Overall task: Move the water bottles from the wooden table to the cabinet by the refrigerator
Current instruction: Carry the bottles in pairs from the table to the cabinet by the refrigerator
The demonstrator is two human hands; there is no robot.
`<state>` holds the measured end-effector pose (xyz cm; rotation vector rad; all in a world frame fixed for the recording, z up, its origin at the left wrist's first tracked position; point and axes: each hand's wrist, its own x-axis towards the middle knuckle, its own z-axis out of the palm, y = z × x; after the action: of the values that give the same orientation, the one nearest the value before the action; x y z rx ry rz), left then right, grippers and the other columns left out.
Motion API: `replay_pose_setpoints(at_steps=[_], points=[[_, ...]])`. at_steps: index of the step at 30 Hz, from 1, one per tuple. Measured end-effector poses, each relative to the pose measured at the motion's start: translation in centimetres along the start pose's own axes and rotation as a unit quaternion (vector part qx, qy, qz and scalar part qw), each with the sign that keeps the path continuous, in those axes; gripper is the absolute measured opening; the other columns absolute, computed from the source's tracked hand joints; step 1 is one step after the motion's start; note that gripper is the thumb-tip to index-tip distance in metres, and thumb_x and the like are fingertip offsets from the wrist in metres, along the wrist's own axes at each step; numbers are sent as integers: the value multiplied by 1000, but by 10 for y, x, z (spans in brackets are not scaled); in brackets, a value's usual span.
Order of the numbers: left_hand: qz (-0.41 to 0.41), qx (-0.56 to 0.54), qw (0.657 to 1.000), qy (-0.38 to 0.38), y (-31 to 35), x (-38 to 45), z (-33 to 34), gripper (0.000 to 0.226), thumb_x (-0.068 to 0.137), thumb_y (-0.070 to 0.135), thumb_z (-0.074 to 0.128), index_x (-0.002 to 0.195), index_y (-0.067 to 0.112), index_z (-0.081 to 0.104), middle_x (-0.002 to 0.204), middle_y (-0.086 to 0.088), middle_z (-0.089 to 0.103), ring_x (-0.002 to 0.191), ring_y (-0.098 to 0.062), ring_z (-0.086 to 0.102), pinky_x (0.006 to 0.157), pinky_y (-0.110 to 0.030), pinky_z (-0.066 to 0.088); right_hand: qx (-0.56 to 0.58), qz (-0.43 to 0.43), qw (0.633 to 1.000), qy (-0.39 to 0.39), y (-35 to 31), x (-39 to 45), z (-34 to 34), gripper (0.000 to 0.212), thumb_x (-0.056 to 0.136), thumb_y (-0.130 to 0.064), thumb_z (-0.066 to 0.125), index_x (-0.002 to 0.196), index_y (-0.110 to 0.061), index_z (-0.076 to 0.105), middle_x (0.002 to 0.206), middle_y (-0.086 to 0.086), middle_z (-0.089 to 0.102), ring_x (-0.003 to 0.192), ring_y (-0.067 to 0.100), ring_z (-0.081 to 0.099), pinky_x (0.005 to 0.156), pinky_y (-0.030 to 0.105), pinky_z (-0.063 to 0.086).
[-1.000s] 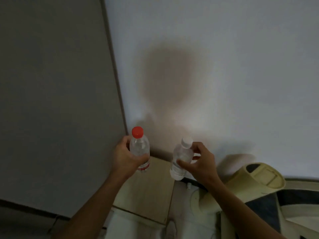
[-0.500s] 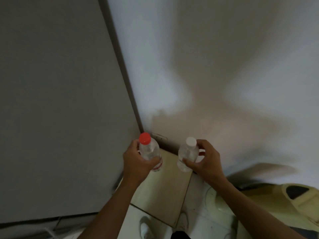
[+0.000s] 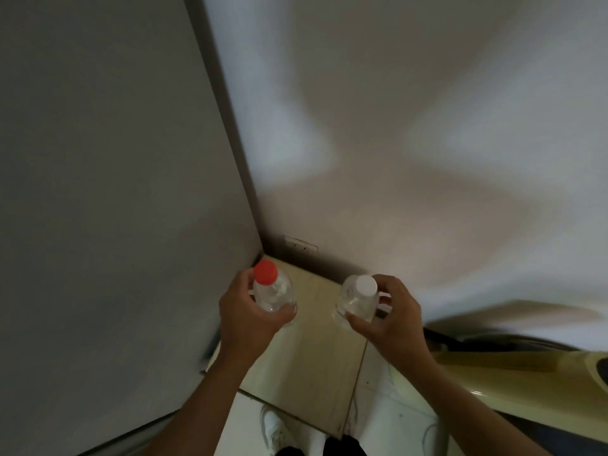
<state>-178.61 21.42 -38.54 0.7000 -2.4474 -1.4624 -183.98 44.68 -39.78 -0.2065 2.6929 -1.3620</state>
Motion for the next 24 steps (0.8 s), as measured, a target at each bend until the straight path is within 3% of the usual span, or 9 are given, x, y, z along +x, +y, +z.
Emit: replay_pose_setpoints(at_steps=[7,14,18,24], points=[[-24,-8,1000,14,-47,21,42,67,55,21,94,111,25,56,99,11,63,85,1,60,65,-3,43,8,14,1000,-2,38,11,36,66,61,-35,89,113,-38,49,110,-16,58,103,5,58,86,33,56],[-10,4,1000,24,-85,54,71,69,58,22,93,113,28,53,104,10,61,89,5,58,75,-11,46,7,14,1000,10,73,26,66,67,62,-32,90,115,-35,49,113,-12,58,104,7,57,86,32,54],[-6,14,1000,16,-105,70,82,69,58,22,93,115,25,54,106,9,60,87,-2,59,76,-13,46,-5,18,1000,4,85,36,85,67,62,-34,90,113,-42,46,112,-15,56,104,5,55,87,28,51],[-16,25,1000,12,-128,78,93,71,57,28,90,119,17,58,108,5,63,96,-13,62,86,-32,54,-14,29,999,-11,99,49,110,66,63,-34,89,112,-43,45,111,-19,55,102,2,55,86,24,48]])
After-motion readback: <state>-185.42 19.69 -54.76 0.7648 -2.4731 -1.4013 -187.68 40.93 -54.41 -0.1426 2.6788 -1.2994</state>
